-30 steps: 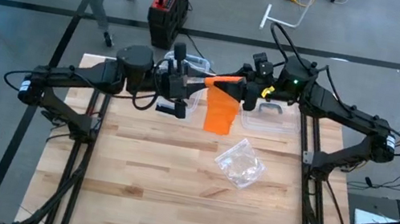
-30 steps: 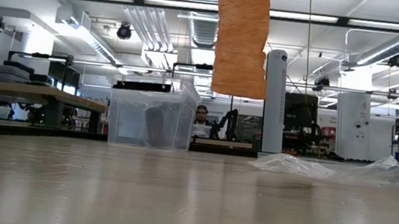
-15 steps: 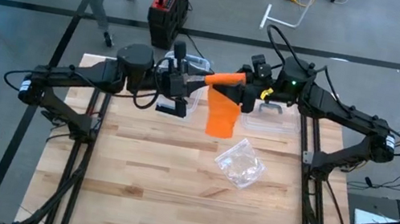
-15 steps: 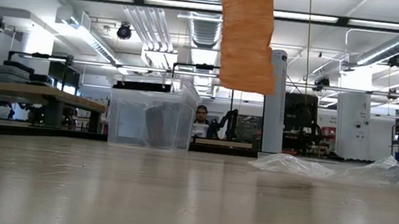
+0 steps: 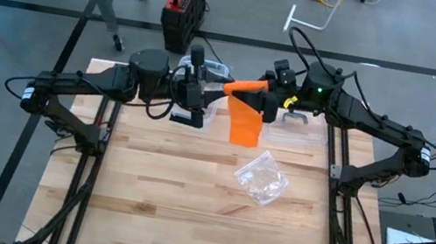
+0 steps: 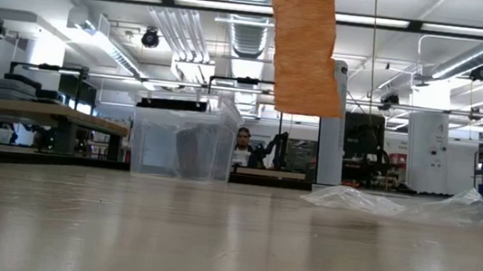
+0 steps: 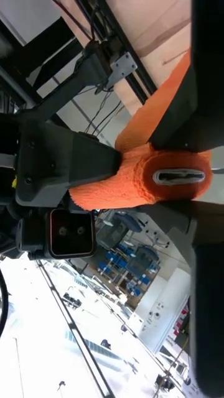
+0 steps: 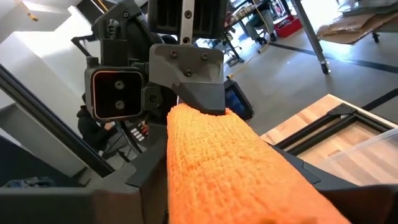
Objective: Roll bandage
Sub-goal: Roll the orange bandage
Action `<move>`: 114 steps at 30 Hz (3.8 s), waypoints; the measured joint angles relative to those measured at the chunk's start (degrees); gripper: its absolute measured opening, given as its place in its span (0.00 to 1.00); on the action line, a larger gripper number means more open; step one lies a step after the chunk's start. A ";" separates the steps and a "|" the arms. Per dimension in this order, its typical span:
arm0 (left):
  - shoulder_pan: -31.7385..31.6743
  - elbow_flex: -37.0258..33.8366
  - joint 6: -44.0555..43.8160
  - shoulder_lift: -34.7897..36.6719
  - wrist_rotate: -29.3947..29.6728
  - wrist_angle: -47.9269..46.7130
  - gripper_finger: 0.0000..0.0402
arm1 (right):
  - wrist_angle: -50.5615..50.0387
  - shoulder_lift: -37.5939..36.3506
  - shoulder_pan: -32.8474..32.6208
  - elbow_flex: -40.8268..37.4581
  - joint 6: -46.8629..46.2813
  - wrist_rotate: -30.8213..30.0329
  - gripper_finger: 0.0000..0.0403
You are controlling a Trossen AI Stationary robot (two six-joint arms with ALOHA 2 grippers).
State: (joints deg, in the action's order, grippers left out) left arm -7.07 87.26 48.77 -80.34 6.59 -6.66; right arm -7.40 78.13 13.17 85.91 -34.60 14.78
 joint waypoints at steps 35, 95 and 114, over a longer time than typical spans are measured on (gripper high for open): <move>-3.91 0.26 -36.34 1.84 -12.26 -1.89 0.49 | 0.92 0.04 -0.17 0.04 32.36 0.12 0.27; -3.71 -0.07 -28.11 1.44 -14.13 -3.25 0.12 | -4.24 -2.93 0.57 0.04 11.44 0.62 0.77; -3.61 -0.09 -24.61 -1.19 -11.61 0.93 0.12 | -5.73 -2.64 0.37 0.04 4.33 0.64 0.68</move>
State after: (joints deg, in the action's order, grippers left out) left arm -10.68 87.18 24.16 -81.53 -5.02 -5.73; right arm -13.12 75.48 13.54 85.95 -30.27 15.42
